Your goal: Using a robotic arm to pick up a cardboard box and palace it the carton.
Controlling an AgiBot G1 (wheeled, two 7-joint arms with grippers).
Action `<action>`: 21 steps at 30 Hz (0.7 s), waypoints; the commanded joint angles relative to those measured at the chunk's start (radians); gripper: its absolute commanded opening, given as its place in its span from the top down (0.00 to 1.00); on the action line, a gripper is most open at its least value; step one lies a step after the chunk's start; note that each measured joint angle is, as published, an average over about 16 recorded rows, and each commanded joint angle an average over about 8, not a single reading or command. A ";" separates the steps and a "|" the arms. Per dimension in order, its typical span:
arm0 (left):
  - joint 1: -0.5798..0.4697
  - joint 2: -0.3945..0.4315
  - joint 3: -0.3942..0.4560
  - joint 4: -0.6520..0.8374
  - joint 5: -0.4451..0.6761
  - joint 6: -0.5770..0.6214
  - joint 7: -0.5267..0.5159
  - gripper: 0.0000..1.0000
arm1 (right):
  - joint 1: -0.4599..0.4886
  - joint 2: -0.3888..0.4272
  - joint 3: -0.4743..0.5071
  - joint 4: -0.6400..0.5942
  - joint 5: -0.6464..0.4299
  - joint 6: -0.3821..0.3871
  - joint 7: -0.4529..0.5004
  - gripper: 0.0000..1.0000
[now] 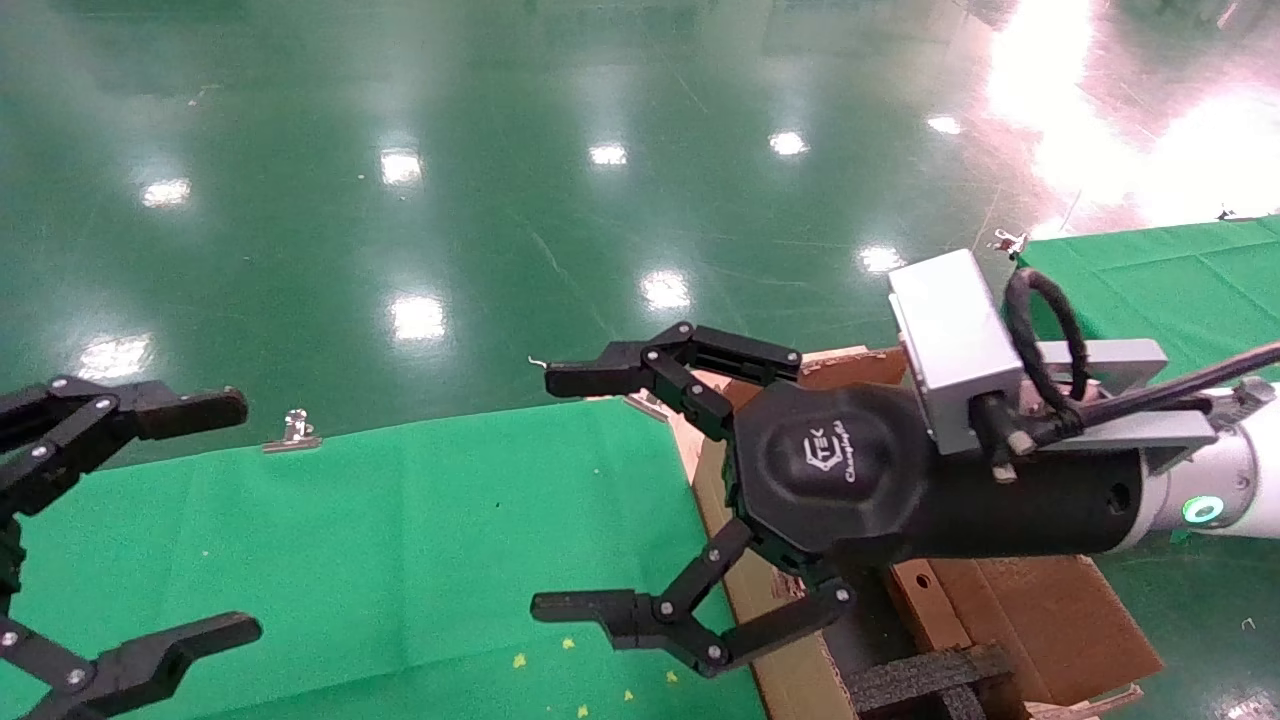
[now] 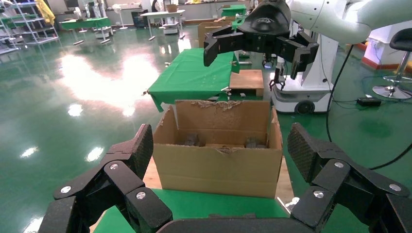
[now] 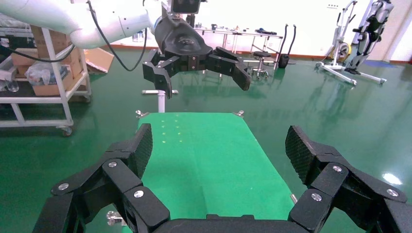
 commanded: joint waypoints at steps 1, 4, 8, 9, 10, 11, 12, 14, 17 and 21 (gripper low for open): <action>0.000 0.000 0.000 0.000 0.000 0.000 0.000 0.00 | -0.018 -0.002 0.022 0.006 0.014 -0.011 -0.020 0.00; 0.000 0.000 0.000 0.000 0.000 0.000 0.000 0.00 | -0.021 -0.002 0.026 0.007 0.017 -0.013 -0.020 0.00; 0.000 0.000 0.000 0.000 0.000 0.000 0.000 0.00 | -0.015 -0.002 0.018 0.005 0.012 -0.009 -0.015 0.00; 0.000 0.000 0.000 0.000 0.000 0.000 0.000 0.00 | -0.013 -0.001 0.016 0.004 0.011 -0.008 -0.013 0.00; 0.000 0.000 0.000 0.000 0.000 0.000 0.000 0.00 | -0.012 -0.001 0.014 0.004 0.010 -0.007 -0.012 0.00; 0.000 0.000 0.000 0.000 0.000 0.000 0.000 0.00 | -0.011 -0.001 0.013 0.003 0.009 -0.007 -0.011 0.00; 0.000 0.000 0.000 0.000 0.000 0.000 0.000 0.00 | -0.010 -0.001 0.011 0.003 0.008 -0.006 -0.010 0.00; 0.000 0.000 0.000 0.000 0.000 0.000 0.000 0.00 | -0.008 -0.001 0.009 0.002 0.006 -0.004 -0.008 0.00; 0.000 0.000 0.000 0.000 0.000 0.000 0.000 0.00 | -0.005 -0.001 0.006 0.002 0.003 -0.003 -0.007 0.00; 0.000 0.000 0.000 0.000 0.000 0.000 0.000 0.00 | -0.003 0.000 0.002 0.001 0.001 -0.002 -0.005 0.00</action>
